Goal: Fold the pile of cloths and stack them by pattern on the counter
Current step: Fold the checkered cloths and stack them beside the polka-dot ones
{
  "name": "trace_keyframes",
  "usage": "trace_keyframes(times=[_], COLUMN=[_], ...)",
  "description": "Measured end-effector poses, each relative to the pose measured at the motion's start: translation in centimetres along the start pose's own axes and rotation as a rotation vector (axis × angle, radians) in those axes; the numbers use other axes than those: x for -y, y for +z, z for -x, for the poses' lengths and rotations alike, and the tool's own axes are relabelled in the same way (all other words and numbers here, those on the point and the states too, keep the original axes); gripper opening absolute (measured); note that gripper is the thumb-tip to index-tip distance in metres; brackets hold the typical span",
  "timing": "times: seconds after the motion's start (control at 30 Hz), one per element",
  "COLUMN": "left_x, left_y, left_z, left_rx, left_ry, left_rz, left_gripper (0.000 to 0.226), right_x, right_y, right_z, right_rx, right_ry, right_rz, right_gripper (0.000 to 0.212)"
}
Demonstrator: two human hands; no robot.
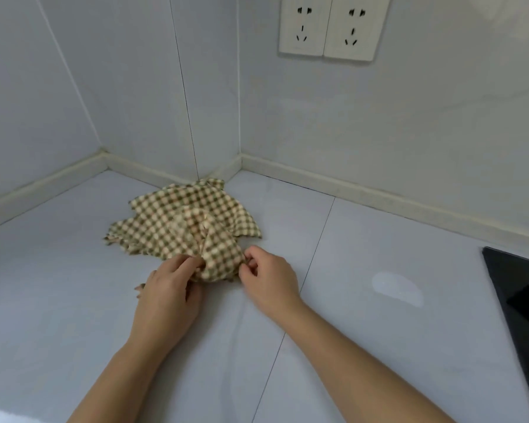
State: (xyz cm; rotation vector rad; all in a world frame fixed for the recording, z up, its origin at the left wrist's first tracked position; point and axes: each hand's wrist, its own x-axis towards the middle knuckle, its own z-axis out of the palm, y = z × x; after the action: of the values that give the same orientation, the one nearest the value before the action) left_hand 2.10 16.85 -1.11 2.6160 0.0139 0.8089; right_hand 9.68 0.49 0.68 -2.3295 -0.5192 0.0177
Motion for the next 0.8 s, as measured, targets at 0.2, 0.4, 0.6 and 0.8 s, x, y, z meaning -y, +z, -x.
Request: trace_keyframes(times=[0.2, 0.4, 0.6, 0.8], left_x=[-1.6, -6.0, -9.7, -10.6], left_y=[-0.2, -0.5, 1.1, 1.8], left_z=[-0.3, 1.6, 4.9, 5.8], left_rx=[-0.145, -0.036, 0.141, 0.261], left_ry=[0.299, 0.592, 0.508, 0.439], left_rz=[-0.024, -0.072, 0.116, 0.142], left_gripper=[0.032, 0.018, 0.017, 0.025], right_x=[-1.1, -4.8, -8.1, -7.0], right_y=[-1.4, -5.6, -8.9, -9.6], right_z=[2.2, 10.0, 17.8, 18.7], right_rx=[-0.065, -0.193, -0.335, -0.211], right_ry=[-0.078, -0.051, -0.003, -0.013], right_rz=[-0.339, -0.215, -0.062, -0.333], right_gripper=[0.025, 0.010, 0.041, 0.032])
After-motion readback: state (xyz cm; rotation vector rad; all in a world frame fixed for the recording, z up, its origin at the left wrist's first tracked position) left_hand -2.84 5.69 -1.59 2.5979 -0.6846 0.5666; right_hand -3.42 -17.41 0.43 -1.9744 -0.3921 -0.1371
